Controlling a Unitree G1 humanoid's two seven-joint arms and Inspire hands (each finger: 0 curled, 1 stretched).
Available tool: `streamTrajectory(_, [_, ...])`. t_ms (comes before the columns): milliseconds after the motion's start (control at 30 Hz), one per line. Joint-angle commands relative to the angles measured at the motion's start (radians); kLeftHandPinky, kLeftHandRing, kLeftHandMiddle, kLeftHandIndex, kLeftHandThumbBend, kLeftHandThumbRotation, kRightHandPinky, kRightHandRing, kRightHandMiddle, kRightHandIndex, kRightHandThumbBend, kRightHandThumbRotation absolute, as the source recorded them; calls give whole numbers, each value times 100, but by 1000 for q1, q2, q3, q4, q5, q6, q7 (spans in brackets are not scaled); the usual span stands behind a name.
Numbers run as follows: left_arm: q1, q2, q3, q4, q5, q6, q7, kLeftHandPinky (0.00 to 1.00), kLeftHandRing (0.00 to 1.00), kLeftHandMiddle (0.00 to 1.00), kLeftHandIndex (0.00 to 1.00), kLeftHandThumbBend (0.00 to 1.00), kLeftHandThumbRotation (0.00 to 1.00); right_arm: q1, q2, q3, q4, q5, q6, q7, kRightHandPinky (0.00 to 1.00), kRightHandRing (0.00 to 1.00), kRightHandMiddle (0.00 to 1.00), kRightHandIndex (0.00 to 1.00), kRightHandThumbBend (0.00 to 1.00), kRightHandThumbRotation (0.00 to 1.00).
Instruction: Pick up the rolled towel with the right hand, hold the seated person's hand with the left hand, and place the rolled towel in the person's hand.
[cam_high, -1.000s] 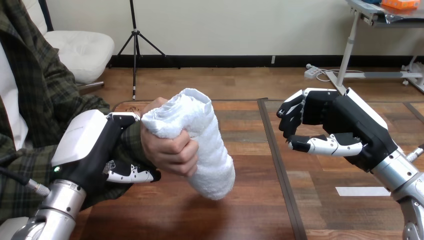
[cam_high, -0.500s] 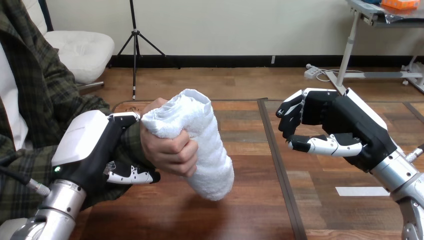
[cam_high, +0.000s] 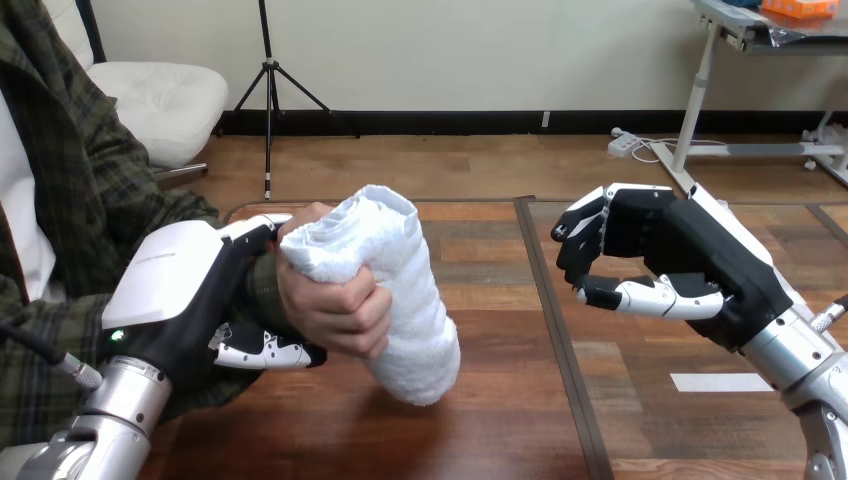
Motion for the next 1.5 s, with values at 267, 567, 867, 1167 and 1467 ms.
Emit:
streamTrajectory(267, [0,24,6,-86,36,42,-23,100,100,100,100,100,48,-18,-1,2,-33,-5,-21,-4,41,45,51,56,83,34])
streamTrajectory(567, [12,21,9,-85,56,28,5,100,100,100,100,100,53,-12,-3,5,-41,-12,-14,-7,41,45,51,56,84,36])
streamTrajectory(867, [40,9,16,-111,87,38,43,100,100,100,100,100,59,-9,-1,5,-41,-2,1,12,41,45,51,56,83,35])
streamTrajectory(1167, [80,-15,14,-103,132,-30,223,100,100,100,100,100,65,-3,0,8,-51,-11,0,12,41,45,51,57,84,36])
streamTrajectory(1467, [122,-54,3,-101,97,-118,346,100,100,100,100,100,71,-5,7,10,-45,2,8,30,40,44,51,56,84,34])
